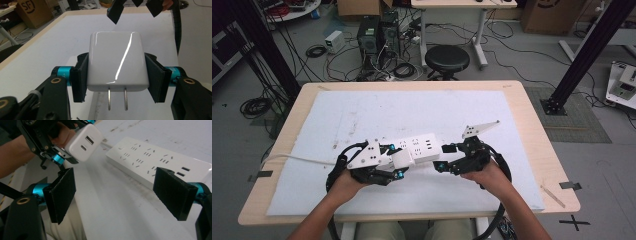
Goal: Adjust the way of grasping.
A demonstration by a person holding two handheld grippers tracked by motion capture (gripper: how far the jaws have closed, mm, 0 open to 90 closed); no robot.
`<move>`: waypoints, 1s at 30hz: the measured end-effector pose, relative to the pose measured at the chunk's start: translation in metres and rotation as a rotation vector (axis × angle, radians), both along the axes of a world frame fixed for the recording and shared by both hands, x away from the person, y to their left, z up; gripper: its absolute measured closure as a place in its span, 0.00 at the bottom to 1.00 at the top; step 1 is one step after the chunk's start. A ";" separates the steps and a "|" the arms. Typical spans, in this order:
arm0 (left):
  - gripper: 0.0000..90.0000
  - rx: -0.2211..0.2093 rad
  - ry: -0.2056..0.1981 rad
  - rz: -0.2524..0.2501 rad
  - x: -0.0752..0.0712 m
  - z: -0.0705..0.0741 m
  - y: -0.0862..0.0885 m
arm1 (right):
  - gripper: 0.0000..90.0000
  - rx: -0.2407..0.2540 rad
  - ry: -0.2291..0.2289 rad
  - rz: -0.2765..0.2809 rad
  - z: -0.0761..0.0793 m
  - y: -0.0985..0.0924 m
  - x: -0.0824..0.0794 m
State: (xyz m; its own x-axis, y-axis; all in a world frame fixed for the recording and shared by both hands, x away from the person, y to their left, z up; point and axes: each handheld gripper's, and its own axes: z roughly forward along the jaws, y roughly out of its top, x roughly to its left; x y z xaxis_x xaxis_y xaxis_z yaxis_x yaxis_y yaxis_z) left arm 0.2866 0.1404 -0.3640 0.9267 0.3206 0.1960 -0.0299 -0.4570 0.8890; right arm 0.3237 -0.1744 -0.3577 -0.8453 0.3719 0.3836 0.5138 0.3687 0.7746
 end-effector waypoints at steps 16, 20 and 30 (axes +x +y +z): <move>0.47 0.014 -0.023 -0.046 0.003 -0.005 -0.020 | 0.21 0.090 0.171 0.069 -0.004 0.018 0.009; 0.47 0.013 -0.026 -0.056 0.004 -0.007 -0.024 | 0.21 0.103 0.198 0.076 -0.006 0.022 0.009; 0.47 0.011 -0.041 -0.083 0.003 -0.008 -0.030 | 0.21 0.120 0.279 0.102 -0.012 0.034 0.015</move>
State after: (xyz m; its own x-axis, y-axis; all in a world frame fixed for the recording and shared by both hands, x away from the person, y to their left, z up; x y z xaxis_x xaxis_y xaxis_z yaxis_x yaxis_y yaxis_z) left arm 0.2897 0.1104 -0.3716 0.9411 0.2409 0.2375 -0.1043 -0.4611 0.8812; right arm 0.3382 -0.1407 -0.3696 -0.7317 0.2289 0.6421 0.6778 0.3442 0.6497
